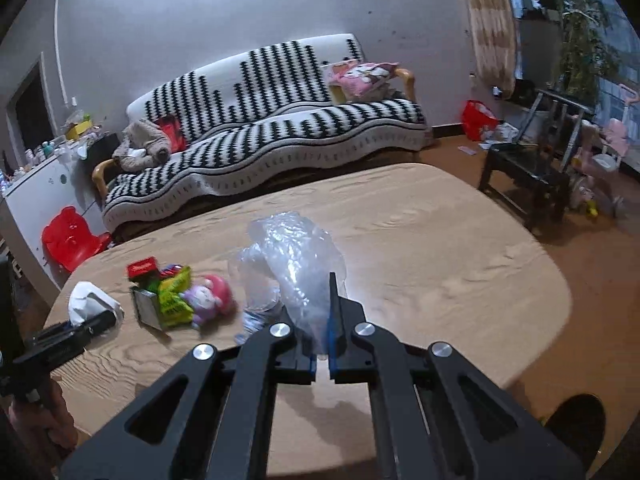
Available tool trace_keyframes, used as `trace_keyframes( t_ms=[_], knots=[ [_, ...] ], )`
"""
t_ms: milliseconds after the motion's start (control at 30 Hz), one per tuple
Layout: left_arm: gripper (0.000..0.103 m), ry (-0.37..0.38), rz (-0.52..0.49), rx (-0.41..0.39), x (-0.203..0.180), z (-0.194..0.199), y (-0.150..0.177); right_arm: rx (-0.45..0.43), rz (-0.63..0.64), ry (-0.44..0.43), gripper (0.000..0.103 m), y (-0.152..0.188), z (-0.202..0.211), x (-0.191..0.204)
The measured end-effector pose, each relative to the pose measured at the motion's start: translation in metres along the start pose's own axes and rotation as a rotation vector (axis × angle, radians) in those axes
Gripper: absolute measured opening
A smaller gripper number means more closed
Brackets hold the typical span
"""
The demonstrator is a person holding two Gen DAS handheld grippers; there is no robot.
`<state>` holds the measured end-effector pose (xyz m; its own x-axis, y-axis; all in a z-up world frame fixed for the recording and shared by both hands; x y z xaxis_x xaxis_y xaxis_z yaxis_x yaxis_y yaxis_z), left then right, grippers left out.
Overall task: Collect trash
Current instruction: 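Carry both items to the black bin and open both tools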
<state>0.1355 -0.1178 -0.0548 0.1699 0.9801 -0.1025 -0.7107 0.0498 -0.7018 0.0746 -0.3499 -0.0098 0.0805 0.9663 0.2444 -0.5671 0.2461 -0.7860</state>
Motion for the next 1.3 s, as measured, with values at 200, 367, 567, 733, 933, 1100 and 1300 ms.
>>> trace_keyframes(
  t_ms=[200,367,567,733,933,1100,1300],
  knots=[
    [0.046,0.088,-0.077,-0.009,-0.066,0.005,0.007,-0.010,-0.062,0.101,0.005,0.014,0.055,-0.073],
    [0.046,0.186,-0.188,-0.015,-0.151,0.008,0.025,-0.008,-0.119,0.206,0.005,0.035,0.104,-0.143],
    [0.046,0.326,-0.312,0.027,-0.263,0.005,0.072,0.046,-0.253,0.348,0.005,0.081,0.156,-0.248],
    [0.046,0.441,-0.423,0.098,-0.359,-0.003,0.129,0.116,-0.366,0.452,0.005,0.128,0.186,-0.322],
    [0.046,0.555,-0.524,0.204,-0.452,-0.016,0.198,0.243,-0.530,0.520,0.005,0.191,0.201,-0.391],
    [0.046,0.612,-0.573,0.296,-0.501,-0.027,0.251,0.320,-0.645,0.528,0.005,0.236,0.202,-0.432],
    [0.046,0.634,-0.622,0.385,-0.537,-0.045,0.301,0.361,-0.699,0.520,0.005,0.260,0.203,-0.450]
  ],
)
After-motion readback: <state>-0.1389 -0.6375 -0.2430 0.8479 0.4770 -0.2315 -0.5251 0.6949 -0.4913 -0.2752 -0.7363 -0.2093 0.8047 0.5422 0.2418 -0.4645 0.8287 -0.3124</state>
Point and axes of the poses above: each gripper's, at about its wrist camera, not at the fingertips, and z roughly against the way its jaws point, x to its left, y to its underside, the point moved 8 cm from there along -z, roughly the way its jaws point, and after that the axes turned 7 degrees about -y, right-handed, at the moved point
